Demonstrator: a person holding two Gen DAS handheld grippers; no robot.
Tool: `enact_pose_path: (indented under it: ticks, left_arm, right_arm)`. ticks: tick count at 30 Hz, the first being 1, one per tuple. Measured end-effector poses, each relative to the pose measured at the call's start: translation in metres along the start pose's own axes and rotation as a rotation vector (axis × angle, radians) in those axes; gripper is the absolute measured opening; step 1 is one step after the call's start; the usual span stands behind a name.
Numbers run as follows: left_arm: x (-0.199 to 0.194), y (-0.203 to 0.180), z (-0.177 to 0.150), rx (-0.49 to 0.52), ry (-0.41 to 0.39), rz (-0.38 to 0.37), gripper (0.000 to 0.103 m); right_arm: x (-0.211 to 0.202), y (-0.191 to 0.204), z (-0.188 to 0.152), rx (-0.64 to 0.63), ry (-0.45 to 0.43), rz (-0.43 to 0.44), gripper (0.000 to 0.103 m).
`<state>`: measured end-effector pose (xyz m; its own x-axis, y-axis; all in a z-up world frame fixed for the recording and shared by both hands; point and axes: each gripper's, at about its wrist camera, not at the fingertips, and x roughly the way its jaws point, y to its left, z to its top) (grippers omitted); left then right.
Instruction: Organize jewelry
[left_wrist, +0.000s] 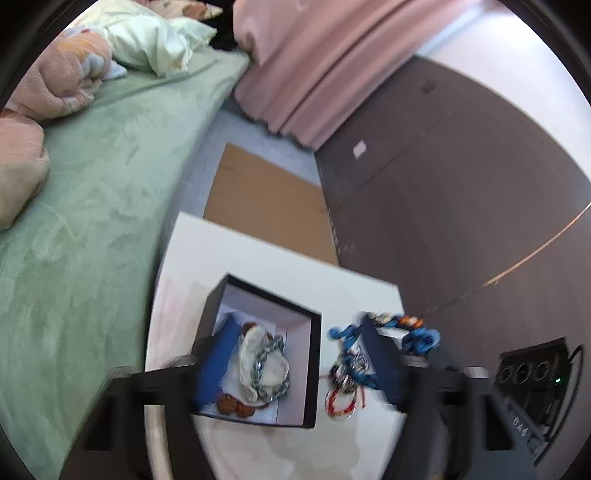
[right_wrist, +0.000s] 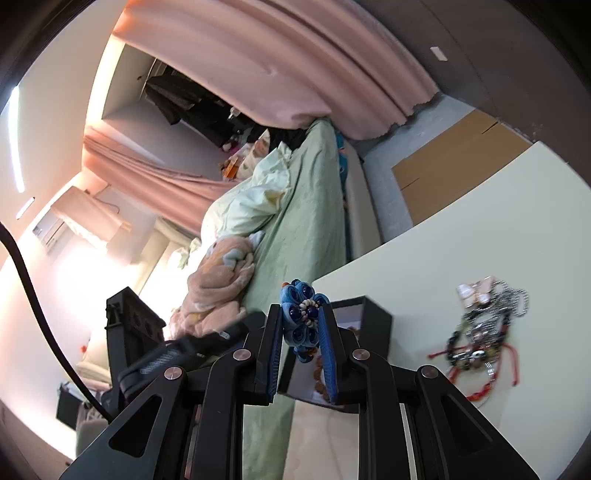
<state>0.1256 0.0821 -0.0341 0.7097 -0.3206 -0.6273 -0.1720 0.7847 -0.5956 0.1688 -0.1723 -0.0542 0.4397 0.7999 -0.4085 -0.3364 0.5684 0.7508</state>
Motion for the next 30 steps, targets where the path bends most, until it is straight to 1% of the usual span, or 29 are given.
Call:
enact_pose_path:
  ticks: [2,4,8,9,10,11,12,13,17,20,21,24,30]
  left_arm:
    - [-0.005,-0.001,0.002,0.009,-0.019,0.000,0.082]
    - [-0.008,-0.002,0.003,0.020,-0.021,0.006,0.082]
    - [-0.010,0.004,0.004,-0.005,-0.024,0.008,0.082]
    - [-0.011,0.006,0.004,-0.010,-0.027,0.008,0.082]
    - [-0.012,0.007,0.005,-0.011,-0.029,0.009,0.082]
    - [-0.013,0.007,0.005,-0.011,-0.032,0.012,0.082]
    - [-0.014,0.008,0.005,-0.010,-0.033,0.016,0.082]
    - [-0.014,0.008,0.005,-0.008,-0.032,0.018,0.082]
    - [-0.013,0.007,0.005,-0.001,-0.029,0.024,0.082]
    - [-0.011,0.006,0.004,0.004,-0.029,0.024,0.082]
    - [-0.011,0.005,0.004,0.007,-0.028,0.024,0.082]
    - [-0.008,0.002,0.002,0.020,-0.023,0.025,0.082]
    - [0.001,-0.013,-0.005,0.064,-0.009,0.031,0.082]
  right_arm:
    - [0.007,0.003,-0.002,-0.001,0.015,0.010,0.021]
    - [0.015,0.006,-0.005,0.001,0.033,0.019,0.021]
    - [0.033,0.006,-0.010,0.038,0.072,0.056,0.022]
    - [0.040,0.004,-0.011,0.054,0.090,0.054,0.027]
    - [0.048,0.003,-0.012,0.065,0.117,0.046,0.042]
    - [0.055,0.000,-0.013,0.074,0.147,0.027,0.050]
    - [0.060,-0.002,-0.015,0.083,0.166,0.003,0.057]
    - [0.062,-0.005,-0.014,0.091,0.173,-0.018,0.057]
    - [0.053,-0.013,-0.012,0.107,0.168,-0.044,0.057]
    - [0.038,-0.014,-0.007,0.091,0.138,-0.059,0.058]
    - [0.032,-0.016,-0.006,0.091,0.130,-0.061,0.059]
    - [0.014,-0.023,-0.002,0.105,0.103,-0.071,0.071]
    - [-0.020,-0.039,0.008,0.120,0.050,-0.140,0.072]
